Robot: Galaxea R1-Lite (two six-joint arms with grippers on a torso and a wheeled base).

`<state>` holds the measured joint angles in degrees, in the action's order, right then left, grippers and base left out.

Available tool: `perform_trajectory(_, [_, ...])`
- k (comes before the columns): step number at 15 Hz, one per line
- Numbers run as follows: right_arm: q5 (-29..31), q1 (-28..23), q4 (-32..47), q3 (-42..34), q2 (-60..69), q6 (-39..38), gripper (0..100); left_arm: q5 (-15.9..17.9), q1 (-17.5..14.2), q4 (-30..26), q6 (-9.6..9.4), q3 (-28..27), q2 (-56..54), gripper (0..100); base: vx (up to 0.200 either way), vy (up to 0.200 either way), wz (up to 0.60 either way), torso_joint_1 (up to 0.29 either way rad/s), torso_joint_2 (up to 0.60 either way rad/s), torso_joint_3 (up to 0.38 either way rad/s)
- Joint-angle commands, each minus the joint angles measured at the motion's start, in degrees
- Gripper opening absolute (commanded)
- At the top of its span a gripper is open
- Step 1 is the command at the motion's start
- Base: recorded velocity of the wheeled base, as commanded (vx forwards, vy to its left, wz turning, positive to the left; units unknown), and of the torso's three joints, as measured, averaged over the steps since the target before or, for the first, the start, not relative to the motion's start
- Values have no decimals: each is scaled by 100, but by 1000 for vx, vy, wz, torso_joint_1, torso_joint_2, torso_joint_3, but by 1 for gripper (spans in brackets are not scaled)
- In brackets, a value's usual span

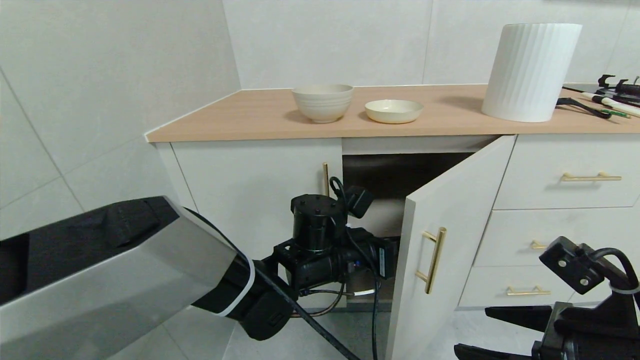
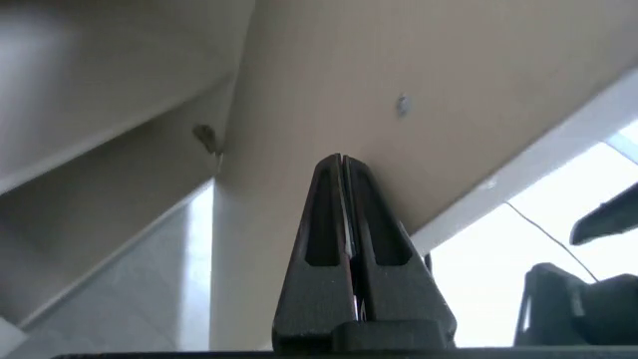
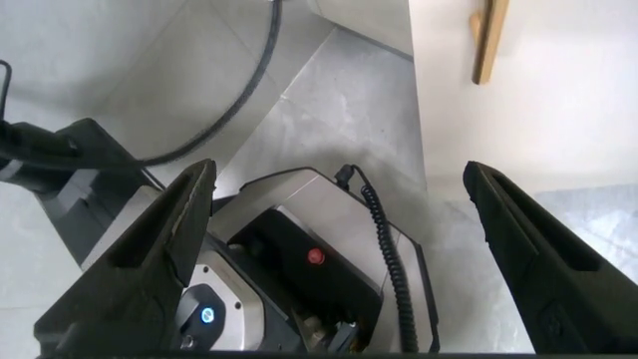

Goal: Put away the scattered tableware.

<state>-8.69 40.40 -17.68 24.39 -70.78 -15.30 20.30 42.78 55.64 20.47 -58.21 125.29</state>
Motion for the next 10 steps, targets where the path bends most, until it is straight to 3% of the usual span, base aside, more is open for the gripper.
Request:
perform_trajectory(1, [-10,3,-8,4,20,1,100,1,64,-79,1,-112,65,0,0,0,0,0,0,0])
perform_trajectory(3, [-10,135,-8,-5,134,-17,100,1,275,-97,-8,-120,-49,0,0,0,0,0,0,0])
perform_trajectory(5, [-291,390,-17,-93,539,-35,100,97,697,-35,1,-68,-339,0,0,0,0,0,0,0])
perform_trajectory(6, [-774,434,1,-128,882,-35,100,563,1005,8,71,152,-708,0,0,0,0,0,0,0])
perform_trajectory(7, [-1398,434,10,-163,1189,-26,100,1591,1180,26,397,486,-1148,0,0,0,0,0,0,0])
perform_trajectory(8, [-1688,425,10,-207,1321,-26,100,2251,1180,44,687,600,-1315,0,0,0,0,0,0,0])
perform_trajectory(9, [-1724,416,10,-216,1365,-17,100,2154,1101,114,713,653,-1288,0,0,0,0,0,0,0])
perform_trajectory(10, [-1680,407,10,-198,1347,-17,100,1706,890,140,564,715,-1209,0,0,0,0,0,0,0])
